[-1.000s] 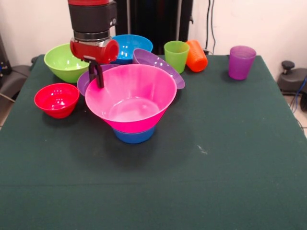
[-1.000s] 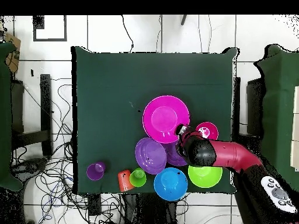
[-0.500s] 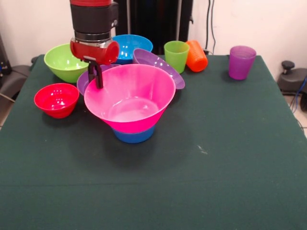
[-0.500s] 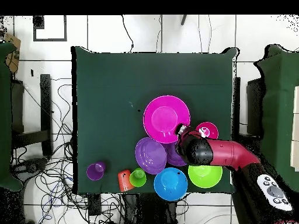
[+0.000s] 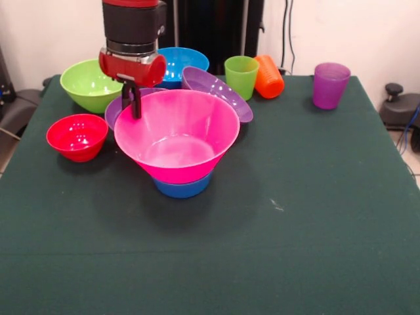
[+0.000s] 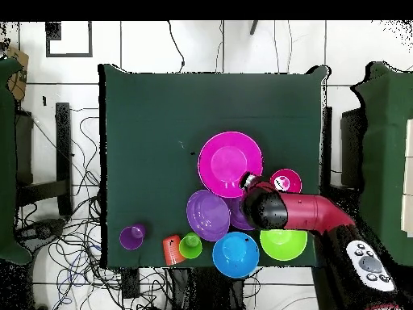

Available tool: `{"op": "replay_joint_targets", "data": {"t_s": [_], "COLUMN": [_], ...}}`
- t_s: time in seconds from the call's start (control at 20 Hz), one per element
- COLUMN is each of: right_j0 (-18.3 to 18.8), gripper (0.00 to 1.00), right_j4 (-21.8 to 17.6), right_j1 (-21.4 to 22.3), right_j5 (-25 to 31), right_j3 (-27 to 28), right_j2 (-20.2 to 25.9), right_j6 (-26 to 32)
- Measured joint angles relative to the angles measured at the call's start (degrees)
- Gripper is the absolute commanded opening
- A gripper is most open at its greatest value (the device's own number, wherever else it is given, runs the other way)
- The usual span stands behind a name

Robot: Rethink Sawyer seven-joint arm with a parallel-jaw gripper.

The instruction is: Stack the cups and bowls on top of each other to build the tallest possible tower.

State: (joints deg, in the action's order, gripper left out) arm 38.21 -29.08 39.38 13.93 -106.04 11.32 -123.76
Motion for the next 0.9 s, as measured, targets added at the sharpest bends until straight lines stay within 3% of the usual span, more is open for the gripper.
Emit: {"op": "replay_joint_targets", "data": {"t_s": [0.55,0.9], "right_j0": [-6.13,-4.94], "gripper": [0.00,0.00], "right_j4": [0.01,0.26], "right_j1": [0.71,0.69], "right_j5": [0.01,-0.39], "right_j3": [2.29,2.42], "right_j2": [-7.39,-7.43], "right_j6": [-0.01,-0.01]}}
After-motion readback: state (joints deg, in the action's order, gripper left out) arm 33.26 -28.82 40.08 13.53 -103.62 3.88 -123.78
